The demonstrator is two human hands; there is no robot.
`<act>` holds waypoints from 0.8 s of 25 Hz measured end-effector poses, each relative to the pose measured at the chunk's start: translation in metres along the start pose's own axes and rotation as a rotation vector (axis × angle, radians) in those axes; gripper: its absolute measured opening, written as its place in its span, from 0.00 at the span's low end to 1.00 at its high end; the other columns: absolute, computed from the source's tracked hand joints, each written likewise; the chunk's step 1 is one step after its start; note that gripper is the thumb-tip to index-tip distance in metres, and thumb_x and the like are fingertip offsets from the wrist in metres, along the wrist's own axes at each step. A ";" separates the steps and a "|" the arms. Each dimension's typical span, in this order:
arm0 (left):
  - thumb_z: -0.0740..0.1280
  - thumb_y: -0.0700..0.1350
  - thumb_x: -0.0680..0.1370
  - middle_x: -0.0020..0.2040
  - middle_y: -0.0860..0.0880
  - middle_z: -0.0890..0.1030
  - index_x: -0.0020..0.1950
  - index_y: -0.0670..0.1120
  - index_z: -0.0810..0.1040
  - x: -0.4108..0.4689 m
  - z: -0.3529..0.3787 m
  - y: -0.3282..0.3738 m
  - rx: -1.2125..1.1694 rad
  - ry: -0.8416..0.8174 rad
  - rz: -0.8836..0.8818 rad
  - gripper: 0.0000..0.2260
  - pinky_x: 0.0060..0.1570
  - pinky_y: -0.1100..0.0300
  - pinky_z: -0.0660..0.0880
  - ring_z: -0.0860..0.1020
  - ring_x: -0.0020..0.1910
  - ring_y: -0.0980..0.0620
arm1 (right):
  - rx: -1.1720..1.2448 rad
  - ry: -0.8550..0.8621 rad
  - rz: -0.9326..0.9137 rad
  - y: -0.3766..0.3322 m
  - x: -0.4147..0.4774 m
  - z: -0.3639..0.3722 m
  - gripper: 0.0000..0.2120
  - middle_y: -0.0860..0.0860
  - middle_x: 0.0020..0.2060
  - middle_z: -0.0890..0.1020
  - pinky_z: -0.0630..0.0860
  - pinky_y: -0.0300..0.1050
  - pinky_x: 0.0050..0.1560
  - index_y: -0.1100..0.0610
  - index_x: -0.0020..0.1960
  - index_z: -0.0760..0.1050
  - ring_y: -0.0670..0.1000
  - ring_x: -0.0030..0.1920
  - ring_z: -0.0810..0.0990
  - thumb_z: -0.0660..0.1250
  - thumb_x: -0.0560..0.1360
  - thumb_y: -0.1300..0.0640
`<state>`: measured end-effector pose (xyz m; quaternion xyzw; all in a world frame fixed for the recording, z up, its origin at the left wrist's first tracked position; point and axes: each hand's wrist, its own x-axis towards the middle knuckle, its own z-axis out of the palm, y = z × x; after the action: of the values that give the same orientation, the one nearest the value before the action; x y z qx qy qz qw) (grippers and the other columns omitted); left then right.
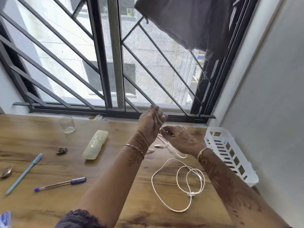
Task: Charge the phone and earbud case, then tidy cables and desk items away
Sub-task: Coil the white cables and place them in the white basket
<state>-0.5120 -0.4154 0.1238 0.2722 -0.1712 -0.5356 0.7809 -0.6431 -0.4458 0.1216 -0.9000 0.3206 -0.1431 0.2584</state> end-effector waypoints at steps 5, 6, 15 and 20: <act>0.53 0.44 0.84 0.30 0.48 0.82 0.39 0.42 0.71 0.009 0.000 -0.004 0.490 -0.058 0.163 0.15 0.41 0.57 0.80 0.82 0.32 0.52 | -0.025 0.118 -0.073 0.000 0.004 -0.014 0.08 0.48 0.39 0.83 0.70 0.36 0.40 0.53 0.46 0.82 0.45 0.38 0.77 0.67 0.76 0.51; 0.54 0.44 0.83 0.31 0.49 0.81 0.40 0.44 0.71 0.010 -0.003 -0.007 0.638 -0.042 0.198 0.14 0.38 0.60 0.78 0.81 0.31 0.55 | -0.020 0.145 -0.094 0.000 0.006 -0.017 0.08 0.48 0.38 0.82 0.69 0.35 0.38 0.54 0.45 0.82 0.43 0.36 0.76 0.68 0.75 0.50; 0.52 0.49 0.83 0.29 0.49 0.69 0.35 0.45 0.73 -0.003 -0.005 -0.006 0.839 -0.073 0.198 0.20 0.29 0.66 0.63 0.65 0.25 0.59 | 0.152 0.259 -0.210 0.001 0.038 -0.048 0.07 0.52 0.35 0.83 0.78 0.52 0.45 0.55 0.41 0.80 0.50 0.38 0.80 0.72 0.73 0.52; 0.53 0.51 0.83 0.22 0.56 0.62 0.36 0.46 0.70 -0.012 0.007 0.010 0.564 -0.133 0.045 0.18 0.36 0.62 0.75 0.59 0.20 0.59 | 0.392 0.334 -0.161 -0.003 0.051 -0.044 0.09 0.51 0.33 0.80 0.72 0.39 0.37 0.58 0.40 0.78 0.40 0.32 0.74 0.72 0.73 0.53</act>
<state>-0.5126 -0.4035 0.1363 0.4391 -0.3703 -0.4662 0.6729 -0.6217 -0.4937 0.1641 -0.8192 0.2525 -0.3688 0.3593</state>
